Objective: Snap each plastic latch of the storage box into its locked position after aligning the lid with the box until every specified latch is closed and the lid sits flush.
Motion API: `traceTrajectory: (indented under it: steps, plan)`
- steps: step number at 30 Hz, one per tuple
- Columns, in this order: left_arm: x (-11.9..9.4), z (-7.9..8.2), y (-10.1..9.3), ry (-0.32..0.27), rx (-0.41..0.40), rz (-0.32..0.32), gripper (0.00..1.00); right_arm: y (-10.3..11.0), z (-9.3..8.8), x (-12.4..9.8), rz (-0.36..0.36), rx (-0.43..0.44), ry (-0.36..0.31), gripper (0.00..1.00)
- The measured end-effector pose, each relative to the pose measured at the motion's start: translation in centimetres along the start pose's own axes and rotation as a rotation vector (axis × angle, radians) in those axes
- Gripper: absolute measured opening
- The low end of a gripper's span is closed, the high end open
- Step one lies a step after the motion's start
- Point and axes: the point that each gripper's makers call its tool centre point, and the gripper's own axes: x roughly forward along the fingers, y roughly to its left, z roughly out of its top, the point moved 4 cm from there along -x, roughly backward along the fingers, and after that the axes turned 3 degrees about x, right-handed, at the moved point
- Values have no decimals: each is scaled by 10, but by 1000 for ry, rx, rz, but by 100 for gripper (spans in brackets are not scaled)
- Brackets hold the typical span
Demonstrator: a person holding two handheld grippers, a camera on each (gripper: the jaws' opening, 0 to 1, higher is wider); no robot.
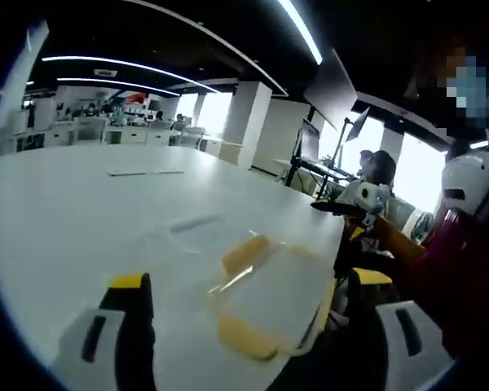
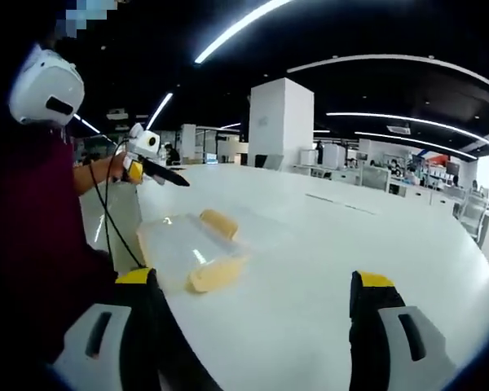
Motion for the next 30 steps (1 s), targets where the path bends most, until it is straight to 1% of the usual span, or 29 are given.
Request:
traceTrajectory:
  steps: [2, 5, 6, 8, 9, 12, 14, 15, 16, 17, 18, 19, 20, 21, 22, 24, 27, 28, 29, 30]
  plan:
    - [0, -4, 2, 13, -6, -1, 100, 3, -1, 5, 39, -12, 23, 98]
    - [0, -4, 2, 10, -3, -2, 100, 4, -2, 6, 53, -17, 35, 98]
    - [2, -7, 1, 7, 3, -25, 100, 5, -4, 13, 96, -21, 51, 98]
    - [3, -8, 2, 1, 35, -22, 100, 5, -6, 15, 109, -31, 67, 98]
    - [3, -11, 1, 20, 47, -28, 100, 5, -6, 17, 114, -36, 73, 98]
    - [5, -13, -1, 21, 92, -37, 100, 6, -7, 21, 140, -46, 88, 97]
    - [5, -14, -3, 25, 101, -47, 100, 9, -5, 23, 158, -58, 90, 96]
    - [6, -16, -4, 34, 106, -54, 99, 10, -5, 24, 168, -62, 89, 95]
    - [6, -18, -7, 47, 127, -72, 98, 11, -4, 26, 182, -65, 93, 94]
    - [6, -19, -9, 49, 137, -77, 98, 12, -4, 27, 192, -71, 99, 93]
    - [7, -20, -9, 66, 143, -82, 98, 13, -5, 29, 211, -85, 111, 92]
    - [7, -23, -11, 88, 171, -92, 97, 14, -5, 29, 215, -88, 112, 91]
    - [7, -22, -10, 83, 197, -88, 96, 14, -5, 30, 230, -96, 118, 91]
    - [7, -22, -10, 85, 204, -91, 94, 14, -5, 31, 233, -97, 120, 90]
    - [6, -23, -10, 103, 240, -97, 92, 15, -4, 32, 247, -105, 128, 90]
    - [7, -22, -8, 105, 250, -94, 93, 16, -4, 34, 268, -117, 133, 89]
    - [9, -23, -6, 127, 282, -108, 93, 19, -4, 37, 300, -133, 153, 86]
    - [10, -24, -3, 149, 301, -102, 96, 20, -5, 38, 315, -139, 164, 86]
    - [11, -26, -1, 170, 319, -97, 97, 21, -6, 39, 331, -145, 175, 86]
    - [10, -29, -1, 201, 338, -118, 95, 22, -7, 40, 338, -148, 182, 85]
